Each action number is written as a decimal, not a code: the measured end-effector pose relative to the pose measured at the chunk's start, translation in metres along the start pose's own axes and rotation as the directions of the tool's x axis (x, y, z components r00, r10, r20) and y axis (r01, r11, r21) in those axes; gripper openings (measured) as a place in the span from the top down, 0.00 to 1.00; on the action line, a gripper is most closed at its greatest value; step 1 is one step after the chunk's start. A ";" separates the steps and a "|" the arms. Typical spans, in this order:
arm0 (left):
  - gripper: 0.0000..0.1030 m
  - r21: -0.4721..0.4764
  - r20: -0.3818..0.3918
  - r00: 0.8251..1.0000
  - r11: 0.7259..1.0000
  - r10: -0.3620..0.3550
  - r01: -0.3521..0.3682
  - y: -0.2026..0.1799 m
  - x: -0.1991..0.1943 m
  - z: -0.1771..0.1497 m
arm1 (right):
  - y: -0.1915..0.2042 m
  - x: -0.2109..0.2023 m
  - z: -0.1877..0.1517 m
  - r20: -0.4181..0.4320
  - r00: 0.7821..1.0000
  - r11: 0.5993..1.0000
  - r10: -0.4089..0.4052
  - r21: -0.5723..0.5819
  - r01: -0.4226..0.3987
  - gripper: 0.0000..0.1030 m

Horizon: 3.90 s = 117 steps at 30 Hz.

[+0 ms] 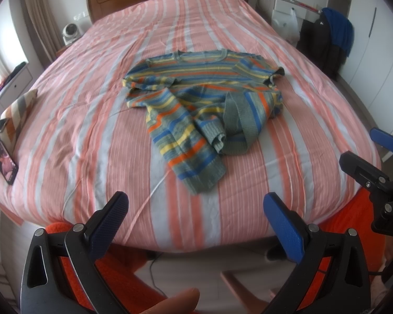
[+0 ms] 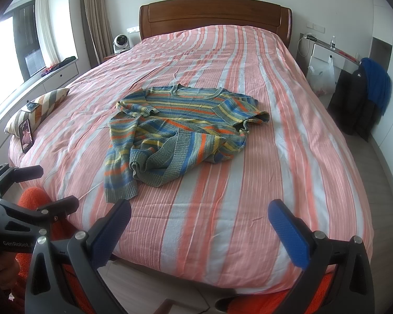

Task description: Fold small clothes

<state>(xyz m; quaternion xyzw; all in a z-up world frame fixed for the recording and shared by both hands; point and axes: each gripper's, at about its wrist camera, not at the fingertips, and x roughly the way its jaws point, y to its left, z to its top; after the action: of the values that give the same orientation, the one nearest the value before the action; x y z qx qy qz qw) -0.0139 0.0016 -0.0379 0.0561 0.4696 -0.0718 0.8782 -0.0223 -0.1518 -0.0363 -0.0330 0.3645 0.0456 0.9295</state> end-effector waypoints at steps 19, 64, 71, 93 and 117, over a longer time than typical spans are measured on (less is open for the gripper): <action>0.00 -0.001 -0.001 1.000 1.000 0.000 0.000 0.000 0.000 0.001 | 0.000 0.000 0.000 -0.002 1.000 1.000 -0.001 0.000 0.001 0.00; 0.00 -0.003 -0.012 1.000 1.000 -0.006 0.006 0.001 0.001 0.001 | 0.003 0.007 -0.004 -0.053 0.999 1.000 0.000 -0.005 0.000 0.00; 0.00 -0.003 -0.011 1.000 1.000 -0.006 0.006 0.001 0.001 0.001 | 0.003 0.008 -0.005 -0.049 0.999 1.000 0.000 -0.002 0.000 0.00; 0.00 -0.004 -0.014 1.000 1.000 -0.008 0.008 0.002 0.001 0.000 | 0.005 0.008 -0.004 -0.051 0.999 1.000 -0.002 -0.008 0.002 0.00; 0.00 -0.004 -0.026 1.000 1.000 0.001 -0.001 0.003 0.010 -0.006 | 0.007 0.011 -0.005 -0.048 0.999 1.000 -0.004 -0.008 0.003 0.00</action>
<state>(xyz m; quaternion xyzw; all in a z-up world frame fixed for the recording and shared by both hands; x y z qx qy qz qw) -0.0128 0.0048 -0.0491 0.0555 0.4811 -0.0697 0.8721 -0.0182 -0.1449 -0.0473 -0.0384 0.3864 0.0446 0.9205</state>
